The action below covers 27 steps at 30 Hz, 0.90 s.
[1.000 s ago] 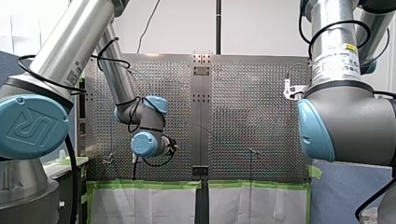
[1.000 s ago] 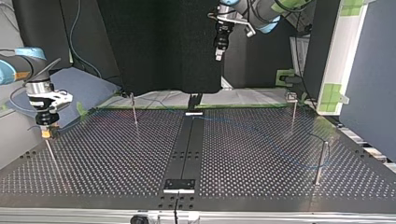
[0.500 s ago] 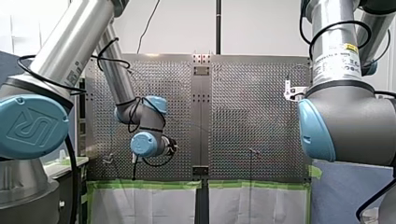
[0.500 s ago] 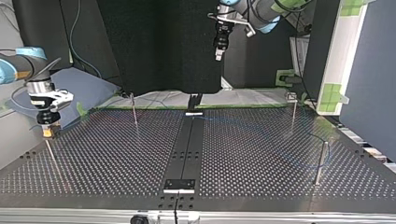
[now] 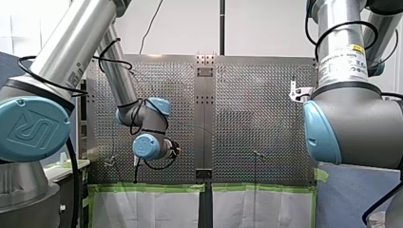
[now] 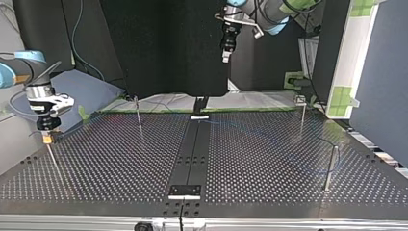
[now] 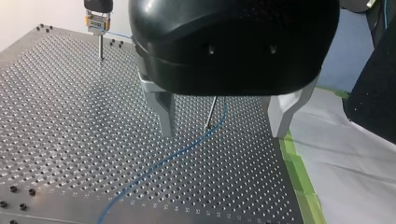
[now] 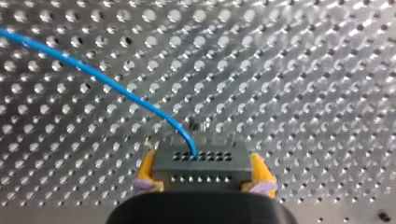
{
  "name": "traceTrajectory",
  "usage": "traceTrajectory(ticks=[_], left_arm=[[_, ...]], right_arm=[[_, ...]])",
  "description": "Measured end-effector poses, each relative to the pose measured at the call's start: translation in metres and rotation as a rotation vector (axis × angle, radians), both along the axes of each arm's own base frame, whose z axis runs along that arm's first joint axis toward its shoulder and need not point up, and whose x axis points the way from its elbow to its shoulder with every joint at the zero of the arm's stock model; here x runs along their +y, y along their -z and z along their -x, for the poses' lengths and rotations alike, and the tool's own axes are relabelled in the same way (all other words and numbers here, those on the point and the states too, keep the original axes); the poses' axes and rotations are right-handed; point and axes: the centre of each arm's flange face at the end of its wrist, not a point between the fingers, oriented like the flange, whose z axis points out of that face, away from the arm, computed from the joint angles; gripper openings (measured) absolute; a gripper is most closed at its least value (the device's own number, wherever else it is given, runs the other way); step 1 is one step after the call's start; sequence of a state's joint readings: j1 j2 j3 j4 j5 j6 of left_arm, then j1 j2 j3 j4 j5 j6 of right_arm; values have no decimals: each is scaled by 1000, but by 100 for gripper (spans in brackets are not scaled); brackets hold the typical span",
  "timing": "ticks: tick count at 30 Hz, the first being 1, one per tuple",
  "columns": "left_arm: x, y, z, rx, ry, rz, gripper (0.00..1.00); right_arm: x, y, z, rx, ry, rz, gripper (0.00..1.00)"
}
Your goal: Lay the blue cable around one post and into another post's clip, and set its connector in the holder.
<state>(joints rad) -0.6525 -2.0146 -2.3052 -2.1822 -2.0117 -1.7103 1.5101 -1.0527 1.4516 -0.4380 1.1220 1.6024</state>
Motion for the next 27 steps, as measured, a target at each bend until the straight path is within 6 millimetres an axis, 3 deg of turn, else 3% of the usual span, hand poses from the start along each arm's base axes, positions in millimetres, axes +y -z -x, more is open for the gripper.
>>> traceTrajectory(ticks=[16,17,18,20,21,22,23,24,25,27], left_arm=[[2,0,-1,4,-4,-5,100],[2,0,-1,4,-4,-5,100],[2,0,-1,4,-4,-5,100],[2,0,-1,4,-4,-5,100],[2,0,-1,4,-5,-5,100],[2,0,-1,4,-5,-5,100],[2,0,-1,4,-5,-5,100],[2,0,-1,4,-5,-5,100],[2,0,-1,4,-5,-5,100],[2,0,-1,4,-5,-5,100]], right_arm=[[2,6,-1,-3,-2,-53,0],[2,6,-1,-3,-2,-53,10],[2,6,-1,-3,-2,-52,10],[2,5,-1,-3,-2,-50,43],[2,5,-1,-2,-2,-50,43],[2,5,-1,-2,-2,-50,76],[2,5,-1,-2,-2,-50,83],[2,5,-1,-2,-2,-50,83],[2,5,-1,-2,-2,-51,99],[2,5,-1,-2,-2,-51,99]])
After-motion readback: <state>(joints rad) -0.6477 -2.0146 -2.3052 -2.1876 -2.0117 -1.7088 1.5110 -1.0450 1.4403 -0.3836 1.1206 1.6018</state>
